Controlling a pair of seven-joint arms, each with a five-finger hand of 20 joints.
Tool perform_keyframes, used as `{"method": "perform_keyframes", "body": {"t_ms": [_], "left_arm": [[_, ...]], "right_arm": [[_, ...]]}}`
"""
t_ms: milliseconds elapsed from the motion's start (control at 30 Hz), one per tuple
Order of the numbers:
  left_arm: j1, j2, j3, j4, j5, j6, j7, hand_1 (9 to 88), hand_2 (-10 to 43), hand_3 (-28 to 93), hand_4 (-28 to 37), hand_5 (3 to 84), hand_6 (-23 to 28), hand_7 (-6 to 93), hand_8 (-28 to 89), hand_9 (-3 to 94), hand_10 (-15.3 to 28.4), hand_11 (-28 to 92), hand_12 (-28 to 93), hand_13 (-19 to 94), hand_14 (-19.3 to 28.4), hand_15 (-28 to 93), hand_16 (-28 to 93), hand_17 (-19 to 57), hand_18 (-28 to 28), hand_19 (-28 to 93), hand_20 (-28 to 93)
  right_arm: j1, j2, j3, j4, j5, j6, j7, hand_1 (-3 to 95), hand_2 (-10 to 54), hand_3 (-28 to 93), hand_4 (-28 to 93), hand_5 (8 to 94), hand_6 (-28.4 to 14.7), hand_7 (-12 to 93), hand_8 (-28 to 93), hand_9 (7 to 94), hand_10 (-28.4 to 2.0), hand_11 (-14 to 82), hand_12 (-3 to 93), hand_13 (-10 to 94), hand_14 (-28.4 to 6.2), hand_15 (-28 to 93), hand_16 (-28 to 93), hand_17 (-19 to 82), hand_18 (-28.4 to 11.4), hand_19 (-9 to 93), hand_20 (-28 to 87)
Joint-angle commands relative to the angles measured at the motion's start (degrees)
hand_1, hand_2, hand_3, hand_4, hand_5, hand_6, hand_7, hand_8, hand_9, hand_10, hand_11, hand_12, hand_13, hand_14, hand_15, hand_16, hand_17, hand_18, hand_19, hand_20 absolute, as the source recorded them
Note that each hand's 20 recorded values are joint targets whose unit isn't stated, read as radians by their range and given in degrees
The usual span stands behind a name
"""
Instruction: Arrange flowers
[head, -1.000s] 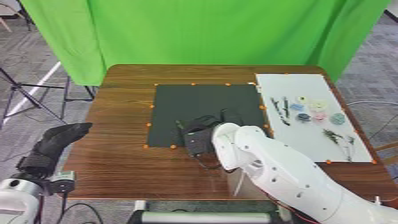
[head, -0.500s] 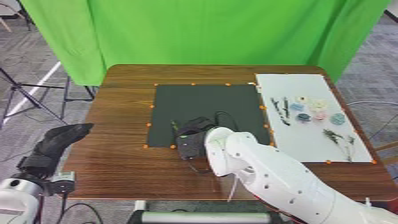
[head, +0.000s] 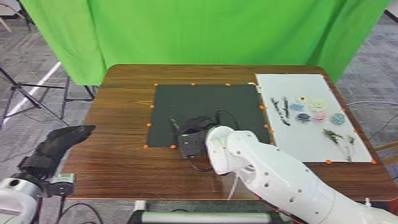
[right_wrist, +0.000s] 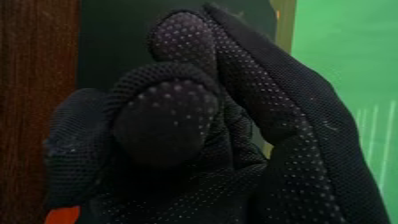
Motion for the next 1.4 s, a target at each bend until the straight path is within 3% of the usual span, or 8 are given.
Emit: {"method": "perform_keyframes", "body": {"t_ms": [33, 633, 933, 1400], "left_arm": [[0.05, -0.46, -0.42, -0.45, 0.23, -1.69, -1.17, 24.9, 5.9, 58, -22.3, 41.2, 7.2, 9.4, -4, 33.9, 16.4, 12, 10, 25, 15.9, 9, 0, -1.0, 8.1, 7, 10], [0.04, -0.51, -0.79, -0.53, 0.11, -2.66, -1.60, 25.0, 5.7, 57, -21.9, 40.4, 7.0, 9.3, -4, 33.2, 16.2, 12, 11, 25, 15.8, 8, 1, -1.4, 8.3, 7, 10], [0.01, -0.62, -0.83, -0.54, 0.24, -3.07, -1.71, 25.2, 5.5, 57, -21.7, 40.3, 7.2, 9.1, -4, 33.1, 16.1, 12, 11, 24, 15.8, 8, 1, -1.6, 8.4, 7, 10], [0.02, -0.52, -0.87, -0.60, 0.12, -3.41, -1.98, 25.3, 5.5, 57, -21.6, 40.2, 7.1, 9.4, -4, 33.1, 16.1, 11, 11, 25, 15.7, 8, 1, -1.6, 8.5, 7, 10]], "right_arm": [[-0.67, -0.31, 0.15, 0.16, 0.89, -0.69, 0.54, 63.2, -9.5, 49, 8, 54.3, -10.2, 69, 5, 89.5, -13.2, 35.7, 26.4, 94, 0.3, 55, 16, 79, -5.0, 75, 41], [-1.63, -0.16, 0.91, 0.00, 2.11, -2.90, 0.34, 55.8, -9.5, 44, 9, 52.4, -10.4, 67, 7, 87.8, -14.4, 39.2, 22.2, 94, -0.1, 54, 16, 79, -4.9, 74, 42], [-1.68, 0.01, 0.85, -0.04, 2.51, -3.39, 0.10, 48.8, -9.5, 51, 3, 52.3, -11.1, 62, 6, 86.8, -14.8, 40.1, 20.5, 94, -0.5, 52, 17, 78, -5.0, 73, 42], [-0.18, 1.84, -0.38, 0.03, 0.70, -3.72, -0.07, 46.4, -9.5, 54, 1, 52.3, -11.0, 63, 4, 86.5, -14.8, 40.7, 20.4, 94, -0.4, 53, 17, 78, -5.3, 73, 43]]}}
